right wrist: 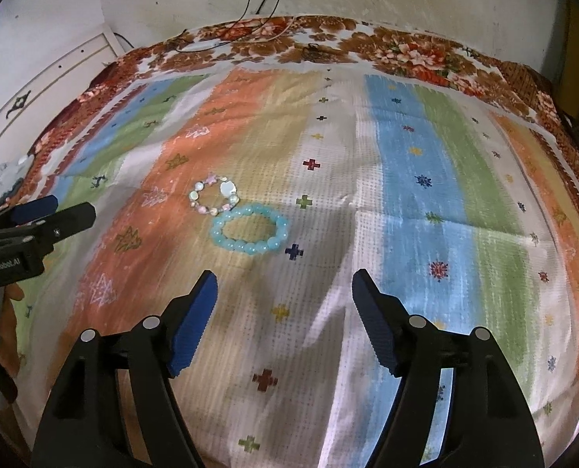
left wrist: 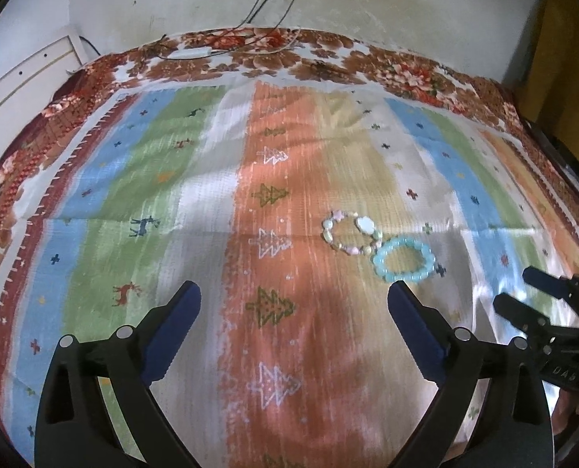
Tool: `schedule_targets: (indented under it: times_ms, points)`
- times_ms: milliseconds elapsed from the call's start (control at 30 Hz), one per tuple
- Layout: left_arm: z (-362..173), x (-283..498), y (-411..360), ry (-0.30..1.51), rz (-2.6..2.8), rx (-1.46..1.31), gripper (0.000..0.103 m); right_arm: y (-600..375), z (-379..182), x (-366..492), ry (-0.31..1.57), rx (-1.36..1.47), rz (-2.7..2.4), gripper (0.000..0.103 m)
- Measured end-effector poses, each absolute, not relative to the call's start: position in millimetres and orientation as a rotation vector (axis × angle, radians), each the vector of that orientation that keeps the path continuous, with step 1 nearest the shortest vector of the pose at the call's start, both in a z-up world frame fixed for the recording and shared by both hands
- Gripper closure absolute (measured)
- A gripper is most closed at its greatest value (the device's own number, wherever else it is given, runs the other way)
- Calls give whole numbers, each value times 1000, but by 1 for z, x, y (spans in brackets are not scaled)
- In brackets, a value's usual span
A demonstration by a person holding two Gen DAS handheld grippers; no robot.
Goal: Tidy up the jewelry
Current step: 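Move left tool to white pearl bracelet while right tool approaches light-blue bead bracelet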
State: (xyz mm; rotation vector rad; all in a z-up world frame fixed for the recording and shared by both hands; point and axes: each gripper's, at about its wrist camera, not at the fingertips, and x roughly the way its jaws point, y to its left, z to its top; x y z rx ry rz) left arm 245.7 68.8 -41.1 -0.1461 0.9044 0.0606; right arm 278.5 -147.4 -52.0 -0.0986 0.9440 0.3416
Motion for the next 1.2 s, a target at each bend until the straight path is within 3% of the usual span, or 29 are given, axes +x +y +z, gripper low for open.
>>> schedule_targets:
  times_ms: [1200]
  points:
    - [-96,329,67,986,91,-66,7,-127,-102,344,1028,-97,307,32]
